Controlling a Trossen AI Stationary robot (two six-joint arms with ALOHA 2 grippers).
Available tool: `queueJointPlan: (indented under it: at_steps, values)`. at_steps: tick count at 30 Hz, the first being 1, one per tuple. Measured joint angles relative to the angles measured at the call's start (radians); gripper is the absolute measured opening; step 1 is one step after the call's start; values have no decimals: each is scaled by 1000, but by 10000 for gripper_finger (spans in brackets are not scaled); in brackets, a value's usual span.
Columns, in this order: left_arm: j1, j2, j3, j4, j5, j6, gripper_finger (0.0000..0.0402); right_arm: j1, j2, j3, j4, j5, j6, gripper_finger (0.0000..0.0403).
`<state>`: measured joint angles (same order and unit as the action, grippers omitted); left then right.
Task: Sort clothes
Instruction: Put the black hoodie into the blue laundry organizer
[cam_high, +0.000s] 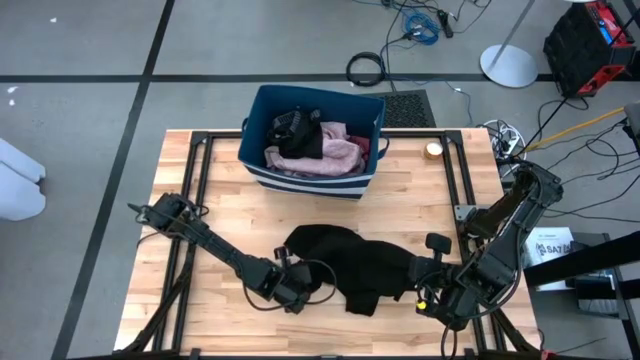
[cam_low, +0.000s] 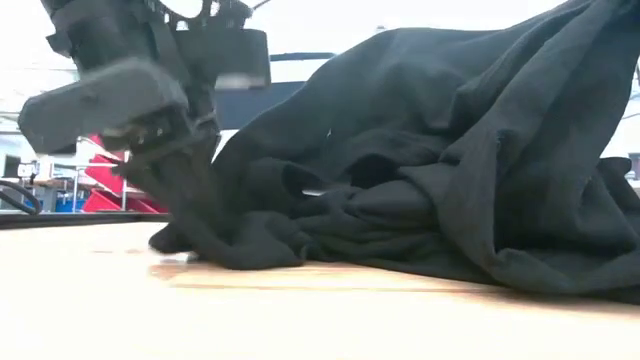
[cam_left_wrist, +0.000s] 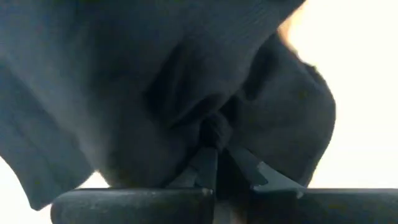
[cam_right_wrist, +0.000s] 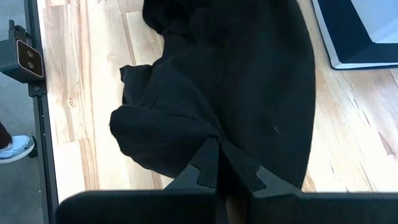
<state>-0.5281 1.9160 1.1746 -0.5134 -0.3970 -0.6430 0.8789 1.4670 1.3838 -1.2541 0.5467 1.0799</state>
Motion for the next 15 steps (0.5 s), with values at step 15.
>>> queueJointPlan:
  at_steps: [15]
  values:
    - [-24,0,161,-156,-39,110,7,-2,0,0,-42,-280,170,62]
